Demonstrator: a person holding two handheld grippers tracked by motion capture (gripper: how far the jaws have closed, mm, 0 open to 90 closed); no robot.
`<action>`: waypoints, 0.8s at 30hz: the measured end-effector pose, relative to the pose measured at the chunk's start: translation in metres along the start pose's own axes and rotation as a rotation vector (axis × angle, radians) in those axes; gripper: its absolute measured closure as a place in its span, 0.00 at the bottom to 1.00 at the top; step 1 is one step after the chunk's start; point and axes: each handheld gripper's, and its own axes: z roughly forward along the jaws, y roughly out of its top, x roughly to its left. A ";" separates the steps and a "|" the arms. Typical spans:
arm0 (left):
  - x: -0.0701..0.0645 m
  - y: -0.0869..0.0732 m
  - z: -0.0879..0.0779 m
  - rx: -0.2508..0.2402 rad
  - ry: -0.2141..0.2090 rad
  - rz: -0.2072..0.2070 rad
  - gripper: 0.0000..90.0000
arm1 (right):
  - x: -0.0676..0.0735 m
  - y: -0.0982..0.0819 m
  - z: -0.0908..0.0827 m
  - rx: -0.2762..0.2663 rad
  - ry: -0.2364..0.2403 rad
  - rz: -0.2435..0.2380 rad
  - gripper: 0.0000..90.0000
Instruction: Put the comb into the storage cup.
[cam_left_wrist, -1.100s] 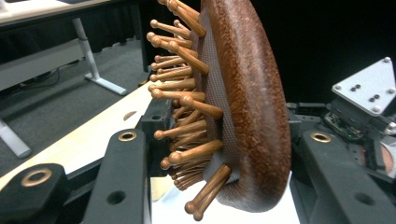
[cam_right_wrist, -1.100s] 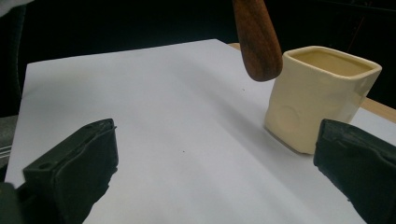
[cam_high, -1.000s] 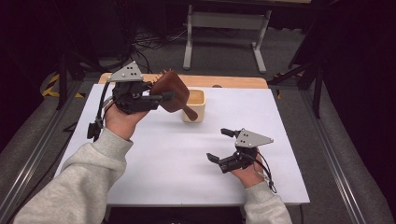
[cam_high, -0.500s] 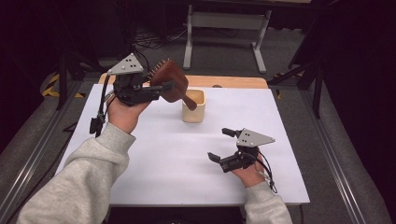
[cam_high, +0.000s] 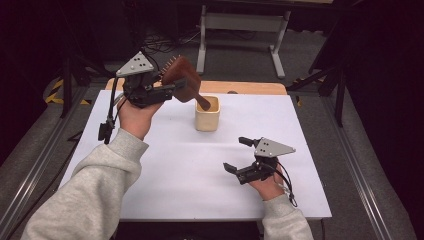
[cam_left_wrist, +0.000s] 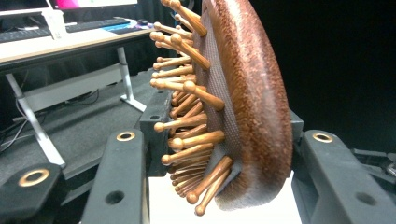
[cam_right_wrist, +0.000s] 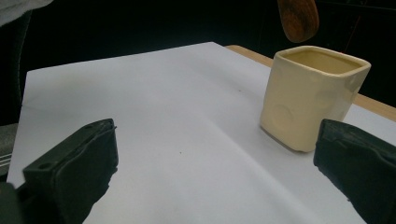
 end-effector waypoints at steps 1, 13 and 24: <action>0.000 0.000 0.001 -0.002 0.005 -0.003 0.61 | 0.000 0.000 0.000 0.000 0.000 0.000 0.00; 0.006 0.004 0.018 -0.001 0.044 -0.020 0.61 | -0.001 0.000 -0.001 -0.001 -0.003 0.001 0.00; 0.004 0.002 0.035 -0.008 0.072 -0.020 0.61 | -0.002 -0.001 -0.001 -0.003 0.001 0.004 0.01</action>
